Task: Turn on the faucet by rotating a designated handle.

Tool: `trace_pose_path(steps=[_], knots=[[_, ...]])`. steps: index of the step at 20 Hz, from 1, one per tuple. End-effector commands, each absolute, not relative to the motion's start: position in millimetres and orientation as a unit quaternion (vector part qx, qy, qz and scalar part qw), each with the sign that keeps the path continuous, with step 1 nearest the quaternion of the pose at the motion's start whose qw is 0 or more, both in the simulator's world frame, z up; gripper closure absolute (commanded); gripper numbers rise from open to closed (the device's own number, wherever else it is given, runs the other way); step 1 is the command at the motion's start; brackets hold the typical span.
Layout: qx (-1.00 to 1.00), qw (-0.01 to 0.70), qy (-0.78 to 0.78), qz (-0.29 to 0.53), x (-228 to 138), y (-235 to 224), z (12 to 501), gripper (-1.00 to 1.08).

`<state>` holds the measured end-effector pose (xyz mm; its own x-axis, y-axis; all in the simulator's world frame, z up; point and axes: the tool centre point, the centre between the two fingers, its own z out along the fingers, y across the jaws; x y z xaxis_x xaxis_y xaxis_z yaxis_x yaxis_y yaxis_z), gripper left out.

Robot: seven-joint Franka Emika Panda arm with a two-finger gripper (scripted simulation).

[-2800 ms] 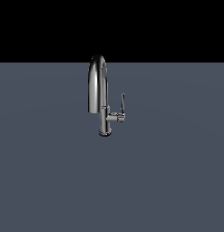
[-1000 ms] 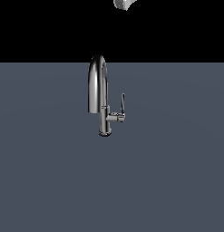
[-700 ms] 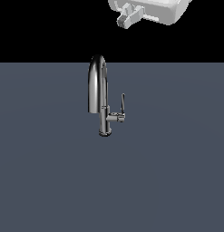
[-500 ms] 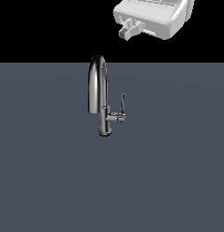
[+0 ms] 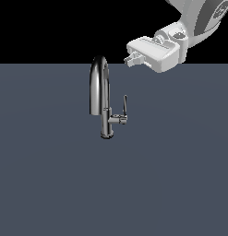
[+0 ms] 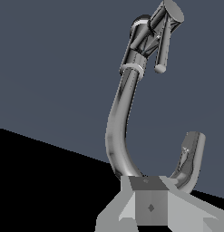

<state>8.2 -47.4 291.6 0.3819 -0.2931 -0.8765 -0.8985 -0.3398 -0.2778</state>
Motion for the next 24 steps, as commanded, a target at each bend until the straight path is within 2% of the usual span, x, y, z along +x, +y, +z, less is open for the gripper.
trace_pose_path(steps=[1,13,24], knots=[[-0.694,0.424,0.428,0.394,18,-50,273,1.08],[-0.54,0.499,0.498,0.46,45,-51,190,1.08],[-0.483,0.521,0.517,0.478,50,-45,161,1.08]])
